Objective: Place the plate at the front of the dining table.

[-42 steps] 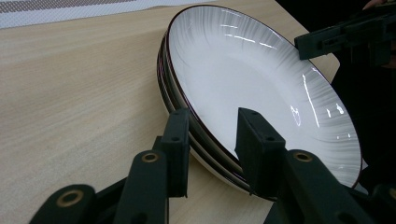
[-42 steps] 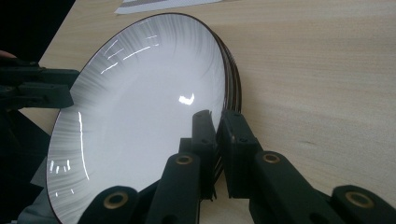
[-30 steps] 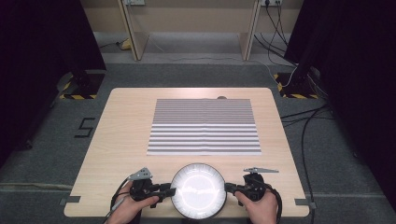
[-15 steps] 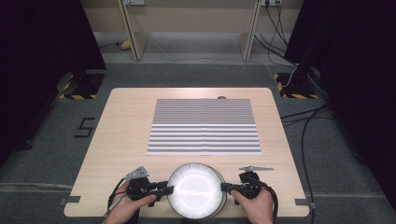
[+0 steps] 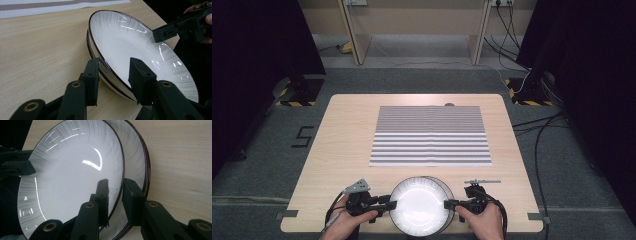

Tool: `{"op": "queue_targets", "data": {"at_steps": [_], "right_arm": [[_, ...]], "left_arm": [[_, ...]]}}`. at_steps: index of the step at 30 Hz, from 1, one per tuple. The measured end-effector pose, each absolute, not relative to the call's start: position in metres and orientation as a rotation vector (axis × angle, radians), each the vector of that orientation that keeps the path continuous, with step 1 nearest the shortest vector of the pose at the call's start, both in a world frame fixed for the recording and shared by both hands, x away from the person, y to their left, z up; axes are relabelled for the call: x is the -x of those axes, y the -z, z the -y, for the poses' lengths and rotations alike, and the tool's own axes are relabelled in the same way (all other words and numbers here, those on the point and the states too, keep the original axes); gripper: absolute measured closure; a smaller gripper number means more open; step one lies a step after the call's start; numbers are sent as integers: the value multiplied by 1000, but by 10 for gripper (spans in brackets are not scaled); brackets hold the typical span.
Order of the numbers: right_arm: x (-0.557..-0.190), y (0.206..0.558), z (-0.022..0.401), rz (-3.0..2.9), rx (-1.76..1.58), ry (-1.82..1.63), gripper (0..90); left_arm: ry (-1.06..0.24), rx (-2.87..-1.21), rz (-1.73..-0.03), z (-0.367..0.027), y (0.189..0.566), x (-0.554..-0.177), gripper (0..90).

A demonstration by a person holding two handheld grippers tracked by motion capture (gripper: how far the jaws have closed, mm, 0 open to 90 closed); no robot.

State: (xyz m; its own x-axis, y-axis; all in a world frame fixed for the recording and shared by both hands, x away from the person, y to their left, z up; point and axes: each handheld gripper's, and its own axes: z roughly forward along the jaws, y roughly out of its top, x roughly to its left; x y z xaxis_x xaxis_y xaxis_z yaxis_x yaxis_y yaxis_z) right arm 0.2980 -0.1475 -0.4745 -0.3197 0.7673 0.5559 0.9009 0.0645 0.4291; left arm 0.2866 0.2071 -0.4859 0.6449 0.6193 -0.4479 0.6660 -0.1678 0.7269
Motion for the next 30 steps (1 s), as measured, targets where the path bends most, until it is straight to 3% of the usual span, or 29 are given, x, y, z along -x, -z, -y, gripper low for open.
{"op": "queue_targets", "data": {"at_steps": [4, 10, 16, 22, 26, 30], "right_arm": [[-295, 475, 147, 2134, 1728, 1105, 728], [-292, 476, 147, 2135, 1726, 1136, 729], [-291, 476, 147, 2136, 1731, 1139, 729], [-289, 477, 147, 2114, 1761, 1159, 729], [-291, 480, 151, 2048, 1785, 1161, 798], [-293, 478, 150, 2079, 1792, 1144, 812]], "left_arm": [[75, -1852, -1033, -207, 486, -286, 596], [104, -1867, -1052, -208, 483, -283, 519], [136, -1873, -1087, -207, 481, -283, 583], [86, -1876, -1072, -202, 483, -283, 659], [79, -1873, -1070, -198, 485, -282, 666], [62, -1880, -1061, -198, 483, -284, 670]]}}
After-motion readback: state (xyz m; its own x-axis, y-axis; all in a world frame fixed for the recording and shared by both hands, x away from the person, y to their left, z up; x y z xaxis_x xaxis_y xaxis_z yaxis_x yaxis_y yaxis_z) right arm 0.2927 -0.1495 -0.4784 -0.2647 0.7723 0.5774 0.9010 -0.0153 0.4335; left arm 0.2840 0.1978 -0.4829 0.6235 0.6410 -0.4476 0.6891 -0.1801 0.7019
